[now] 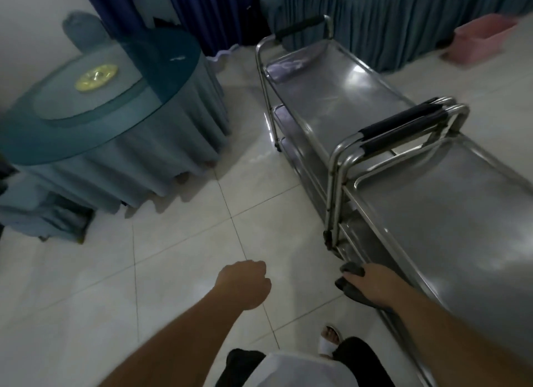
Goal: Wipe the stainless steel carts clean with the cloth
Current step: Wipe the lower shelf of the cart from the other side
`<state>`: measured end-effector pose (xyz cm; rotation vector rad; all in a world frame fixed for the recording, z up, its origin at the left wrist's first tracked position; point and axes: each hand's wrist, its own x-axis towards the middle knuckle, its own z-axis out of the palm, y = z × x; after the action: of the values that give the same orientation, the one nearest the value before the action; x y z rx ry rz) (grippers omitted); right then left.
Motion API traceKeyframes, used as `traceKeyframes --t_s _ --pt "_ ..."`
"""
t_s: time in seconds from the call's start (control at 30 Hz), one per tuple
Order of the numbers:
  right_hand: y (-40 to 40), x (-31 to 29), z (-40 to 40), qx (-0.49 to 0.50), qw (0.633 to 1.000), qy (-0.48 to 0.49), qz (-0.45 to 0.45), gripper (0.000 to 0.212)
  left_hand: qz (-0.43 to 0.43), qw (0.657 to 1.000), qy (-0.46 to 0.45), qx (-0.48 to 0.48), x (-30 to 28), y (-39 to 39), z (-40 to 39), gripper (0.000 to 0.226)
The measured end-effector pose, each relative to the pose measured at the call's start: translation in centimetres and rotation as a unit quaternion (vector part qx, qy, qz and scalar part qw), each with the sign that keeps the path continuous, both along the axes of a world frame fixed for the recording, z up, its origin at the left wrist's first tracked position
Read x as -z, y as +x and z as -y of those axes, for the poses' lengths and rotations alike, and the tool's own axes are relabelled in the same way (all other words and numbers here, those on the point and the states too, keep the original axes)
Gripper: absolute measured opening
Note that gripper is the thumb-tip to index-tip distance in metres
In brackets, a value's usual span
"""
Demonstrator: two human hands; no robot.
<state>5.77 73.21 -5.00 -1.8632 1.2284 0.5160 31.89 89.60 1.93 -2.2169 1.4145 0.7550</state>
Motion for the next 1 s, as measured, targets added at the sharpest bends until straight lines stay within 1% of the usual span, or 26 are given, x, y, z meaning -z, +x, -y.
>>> traceKeyframes --t_s 0.07,0.17,0.27,0.33,0.47,0.6,0.67,0.77,0.87,1.0 --pt "0.9 -0.5 1.1 0.028 1.000 0.013 0.005 0.046 -0.006 0.999 0.019 0.026 0.4 0.8 2.5 0.043" --pt "1.1 0.0 1.9 0.077 0.997 0.011 0.010 0.047 0.006 0.995 0.026 0.097 1.2 1.9 6.8 0.041" --pt "0.8 1.2 1.8 0.131 0.990 0.044 -0.008 0.048 0.001 0.986 0.024 0.164 2.6 3.0 10.9 0.039" --pt "0.4 2.0 1.2 0.184 0.981 0.050 -0.019 0.047 -0.005 0.976 0.022 0.216 3.8 3.9 13.5 0.037" --pt "1.1 3.0 -0.5 0.296 0.953 0.032 -0.059 0.043 -0.021 0.947 0.023 0.319 6.1 6.0 18.1 0.036" --pt "4.3 3.3 -2.2 0.401 0.912 0.049 -0.067 0.040 -0.046 0.915 0.039 0.399 7.8 8.3 22.1 0.036" --pt "6.1 3.7 -2.7 0.425 0.902 0.061 -0.053 0.037 -0.046 0.904 0.057 0.422 8.4 9.0 23.7 0.037" --pt "8.4 4.6 -2.9 0.446 0.892 0.067 -0.041 0.040 -0.040 0.896 0.071 0.436 9.8 9.6 25.1 0.038" --pt "9.3 6.3 -2.4 0.467 0.881 0.074 -0.017 0.043 -0.054 0.898 0.076 0.430 11.7 9.2 25.3 0.037" --pt "8.8 10.7 -0.4 0.475 0.877 0.065 0.012 0.043 -0.080 0.911 0.081 0.396 16.1 8.1 25.4 0.038"
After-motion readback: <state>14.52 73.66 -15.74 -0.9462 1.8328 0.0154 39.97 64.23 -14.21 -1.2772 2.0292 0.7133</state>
